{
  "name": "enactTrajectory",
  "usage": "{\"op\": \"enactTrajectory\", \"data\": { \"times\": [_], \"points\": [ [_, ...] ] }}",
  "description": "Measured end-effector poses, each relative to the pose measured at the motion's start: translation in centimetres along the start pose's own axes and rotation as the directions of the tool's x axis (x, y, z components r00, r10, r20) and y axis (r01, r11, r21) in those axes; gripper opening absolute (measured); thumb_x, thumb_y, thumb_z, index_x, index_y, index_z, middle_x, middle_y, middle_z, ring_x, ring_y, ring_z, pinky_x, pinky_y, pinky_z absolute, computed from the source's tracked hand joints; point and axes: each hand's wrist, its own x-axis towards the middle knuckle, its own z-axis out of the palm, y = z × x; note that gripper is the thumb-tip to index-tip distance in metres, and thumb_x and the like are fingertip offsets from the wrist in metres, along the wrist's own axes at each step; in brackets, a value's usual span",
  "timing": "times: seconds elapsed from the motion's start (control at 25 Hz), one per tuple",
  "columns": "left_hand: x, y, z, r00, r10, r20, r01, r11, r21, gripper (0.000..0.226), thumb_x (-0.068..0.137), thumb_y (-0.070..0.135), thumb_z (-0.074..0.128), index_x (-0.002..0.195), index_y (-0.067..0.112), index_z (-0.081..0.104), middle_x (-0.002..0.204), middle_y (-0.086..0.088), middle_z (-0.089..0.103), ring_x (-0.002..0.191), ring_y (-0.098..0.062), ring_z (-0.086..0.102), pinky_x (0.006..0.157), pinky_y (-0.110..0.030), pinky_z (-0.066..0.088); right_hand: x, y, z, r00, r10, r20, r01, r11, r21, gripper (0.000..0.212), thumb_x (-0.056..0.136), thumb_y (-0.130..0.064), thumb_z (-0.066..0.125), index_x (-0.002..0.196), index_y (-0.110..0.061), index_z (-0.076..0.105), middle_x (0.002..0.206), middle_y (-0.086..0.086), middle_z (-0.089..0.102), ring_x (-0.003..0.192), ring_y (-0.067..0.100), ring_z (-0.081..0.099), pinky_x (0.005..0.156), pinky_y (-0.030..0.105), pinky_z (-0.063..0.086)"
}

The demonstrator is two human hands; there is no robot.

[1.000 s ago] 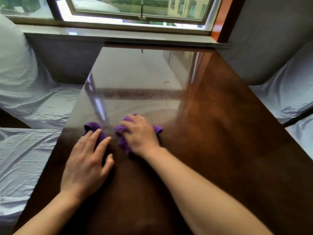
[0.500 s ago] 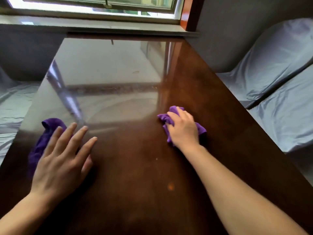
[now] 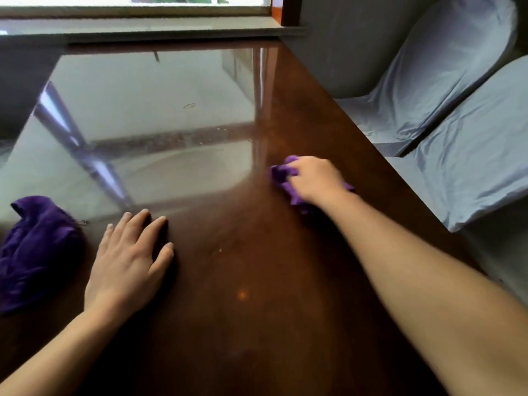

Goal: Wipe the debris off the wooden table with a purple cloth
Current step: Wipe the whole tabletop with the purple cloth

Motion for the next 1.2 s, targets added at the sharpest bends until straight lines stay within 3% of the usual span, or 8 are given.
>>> {"op": "enactTrajectory", "data": {
  "times": [0.08,0.24,0.48,0.56,0.88,1.0,1.12,1.2],
  "points": [
    [-0.1,0.2,0.1,1.0,-0.017,0.01,0.017,1.0,0.01,0.067,0.085,0.052,0.03,0.143,0.021,0.041,0.155,-0.012,0.033,0.146,-0.029,0.019,0.12,-0.046,0.01,-1.2,5.8,-1.6,0.995,0.101,-0.025,-0.101,0.995,0.02,0.033,0.092,-0.031,0.057,0.125,-0.032,0.063,0.139,0.002,0.06,0.123,0.033,0.056,0.097,0.037,0.047],
    [-0.1,0.3,0.1,1.0,-0.023,0.017,0.023,0.999,0.03,0.069,0.085,0.054,0.026,0.144,0.021,0.039,0.156,-0.011,0.031,0.147,-0.028,0.017,0.12,-0.046,0.011,-8.1,7.0,0.3,0.99,0.043,-0.131,-0.021,0.986,0.164,0.033,0.09,-0.021,0.068,0.123,-0.023,0.068,0.147,0.009,0.052,0.136,0.035,0.044,0.113,0.039,0.032],
    [-0.2,0.4,0.4,0.999,-0.033,0.022,0.032,0.999,0.043,0.072,0.084,0.058,0.02,0.145,0.023,0.036,0.157,-0.009,0.029,0.148,-0.025,0.014,0.121,-0.045,0.01,-18.0,-1.7,5.0,0.897,-0.43,-0.102,0.438,0.895,0.08,0.047,0.079,-0.042,0.056,0.126,-0.041,0.06,0.149,-0.005,0.051,0.132,0.029,0.05,0.106,0.044,0.043],
    [-0.2,0.3,0.3,0.999,-0.041,0.021,0.04,0.998,0.039,0.072,0.085,0.059,0.019,0.146,0.025,0.034,0.158,-0.007,0.027,0.148,-0.023,0.012,0.121,-0.044,0.009,-16.4,-0.9,4.6,0.874,-0.476,-0.094,0.482,0.874,0.054,0.05,0.08,-0.041,0.057,0.129,-0.038,0.059,0.149,-0.005,0.05,0.133,0.028,0.05,0.108,0.042,0.043],
    [-0.1,0.1,0.3,0.997,-0.07,0.03,0.068,0.995,0.075,0.072,0.084,0.062,0.013,0.148,0.033,0.027,0.16,0.0,0.021,0.149,-0.016,0.004,0.121,-0.046,0.002,-6.8,-4.2,4.6,0.977,-0.031,-0.212,0.049,0.996,0.081,0.039,0.096,-0.039,0.055,0.134,-0.032,0.058,0.155,0.002,0.042,0.139,0.033,0.037,0.116,0.043,0.03],
    [-0.3,0.1,0.2,0.996,-0.084,0.026,0.081,0.993,0.088,0.07,0.084,0.06,0.016,0.146,0.032,0.032,0.159,-0.001,0.026,0.149,-0.019,0.01,0.12,-0.047,0.007,-11.8,-7.1,6.1,0.943,-0.3,-0.142,0.318,0.94,0.124,0.046,0.085,-0.03,0.059,0.13,-0.037,0.059,0.155,0.001,0.042,0.139,0.035,0.04,0.118,0.042,0.029],
    [0.0,0.3,0.2,0.997,-0.08,0.011,0.079,0.996,0.052,0.068,0.083,0.055,0.018,0.144,0.031,0.037,0.157,-0.001,0.03,0.148,-0.019,0.015,0.119,-0.048,0.01,-18.0,-8.8,7.0,0.735,-0.678,0.006,0.673,0.73,0.12,0.052,0.074,-0.031,0.055,0.125,-0.038,0.06,0.151,0.0,0.048,0.133,0.034,0.05,0.112,0.047,0.039],
    [-0.2,0.2,-0.1,0.996,-0.084,0.017,0.083,0.996,0.029,0.066,0.084,0.053,0.018,0.143,0.032,0.038,0.157,0.0,0.03,0.148,-0.018,0.015,0.119,-0.047,0.01,-15.7,-6.9,6.2,0.706,-0.708,-0.016,0.707,0.704,0.066,0.053,0.072,-0.025,0.059,0.124,-0.033,0.065,0.146,0.004,0.054,0.129,0.036,0.054,0.109,0.047,0.043]
  ]
}}
